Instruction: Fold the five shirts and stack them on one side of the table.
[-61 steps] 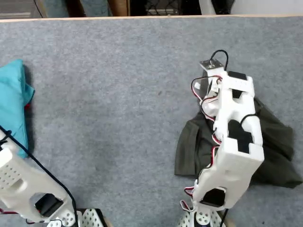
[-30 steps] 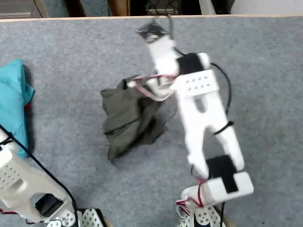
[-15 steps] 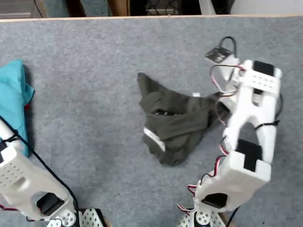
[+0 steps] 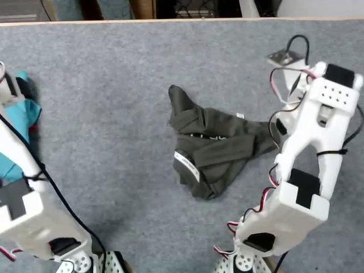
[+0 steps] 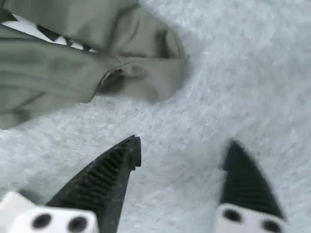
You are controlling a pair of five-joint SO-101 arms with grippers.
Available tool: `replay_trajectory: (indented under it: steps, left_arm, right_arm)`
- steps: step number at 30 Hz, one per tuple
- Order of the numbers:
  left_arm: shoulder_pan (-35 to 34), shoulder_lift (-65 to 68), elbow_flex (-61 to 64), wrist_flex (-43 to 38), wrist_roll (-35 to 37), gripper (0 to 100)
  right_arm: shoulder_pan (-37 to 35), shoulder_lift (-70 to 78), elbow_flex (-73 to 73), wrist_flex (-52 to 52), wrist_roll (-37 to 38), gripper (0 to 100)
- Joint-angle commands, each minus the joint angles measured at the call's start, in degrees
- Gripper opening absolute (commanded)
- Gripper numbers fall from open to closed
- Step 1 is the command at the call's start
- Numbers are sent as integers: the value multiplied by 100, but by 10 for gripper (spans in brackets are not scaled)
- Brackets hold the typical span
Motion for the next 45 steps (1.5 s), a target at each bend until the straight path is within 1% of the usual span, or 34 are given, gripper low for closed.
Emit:
replay_trajectory:
  steps: [1,2,4,8,12,13,14,16,19,22,24,28,30,33,38,45]
  left_arm:
    - [57,-580,497,-18,-62,245]
    - [57,-686,655,-18,-62,245]
    - [31,-835,989,-35,-62,245]
    - [-57,-1160,1815,-378,-88,245]
    - [-145,-1714,2985,-1002,-527,245]
    - [-154,-1899,3354,-1204,-589,245]
    - [-198,-2101,3714,-1407,-633,245]
    - [-321,-2549,4418,-1881,-624,245]
    - [-347,-3147,5332,-2558,-598,248]
    - [-338,-3587,5798,-2752,-571,251]
    - [-356,-3798,5921,-2734,-571,251]
    - [-409,-3886,6070,-2743,-554,251]
    - [-505,-3886,6123,-2743,-281,251]
    - [-593,-3886,6149,-2769,-79,251]
    - [-567,-3886,6158,-2769,-62,251]
    - [-558,-3886,6158,-2778,-44,251]
  right_arm:
    - [70,-233,-330,202,-545,22]
    - [70,-330,-189,211,-633,35]
    - [18,-646,198,211,-651,21]
    - [-396,-1727,1455,211,-703,14]
    - [-1222,-3116,2826,167,-721,15]
    - [-1538,-3371,3099,167,-941,15]
    - [-1899,-3530,3345,141,-1354,15]
    - [-2541,-3609,3697,26,-2567,16]
    - [-3358,-3371,4013,-519,-4290,42]
    - [-3807,-2958,4022,-1020,-5547,79]
    - [-3859,-2695,4048,-1248,-6075,86]
    - [-3938,-2229,4048,-1442,-6418,87]
    - [-3956,-2062,4040,-1591,-6523,88]
    - [-3974,-1851,4040,-1626,-6567,88]
    - [-3982,-1754,4057,-1618,-6567,89]
    - [-4536,-1745,4066,-1644,-6549,89]
